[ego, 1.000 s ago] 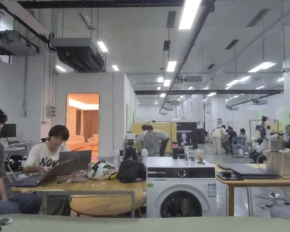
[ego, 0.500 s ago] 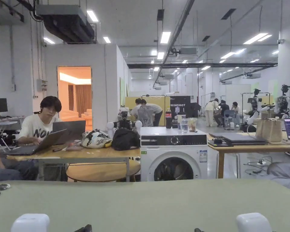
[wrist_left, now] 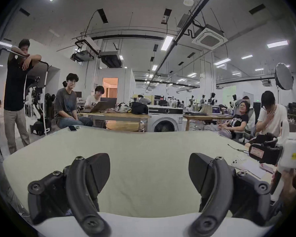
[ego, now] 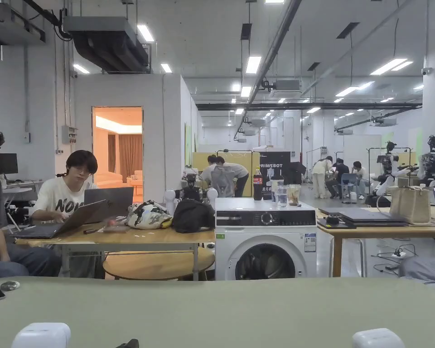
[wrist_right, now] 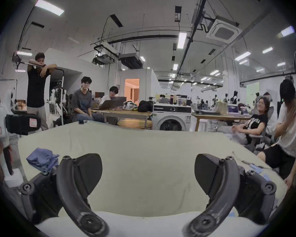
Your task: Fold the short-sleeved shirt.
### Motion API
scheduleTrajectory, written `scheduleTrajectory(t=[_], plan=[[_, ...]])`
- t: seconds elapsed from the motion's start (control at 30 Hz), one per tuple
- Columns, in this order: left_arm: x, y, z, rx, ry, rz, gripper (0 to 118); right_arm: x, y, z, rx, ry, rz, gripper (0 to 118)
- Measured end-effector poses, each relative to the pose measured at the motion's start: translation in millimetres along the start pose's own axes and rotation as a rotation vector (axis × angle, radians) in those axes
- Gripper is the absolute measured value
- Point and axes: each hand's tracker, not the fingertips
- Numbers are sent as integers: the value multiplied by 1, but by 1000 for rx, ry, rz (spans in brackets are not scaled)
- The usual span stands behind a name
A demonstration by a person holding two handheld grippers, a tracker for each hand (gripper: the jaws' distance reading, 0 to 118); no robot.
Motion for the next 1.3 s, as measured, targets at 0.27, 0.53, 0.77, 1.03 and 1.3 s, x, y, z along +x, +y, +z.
scheduleTrajectory(t=[0.27,0.53,0.77,1.03,1.3], plan=[[9,2,2,-3,-21,-25,95,13,7,-4,-52,109,-284,109],[16,-1,1,-16,-47,-39,95,8,14,-2,-48,29,-259,109],[19,-2,-1,-23,-65,-45,95,1,7,-11,-92,7,-248,109],[19,-5,-2,-30,-69,-35,95,-4,3,-11,-79,-6,-209,109],[22,-15,-2,27,37,-92,95,-17,-6,-10,-60,-213,20,109]])
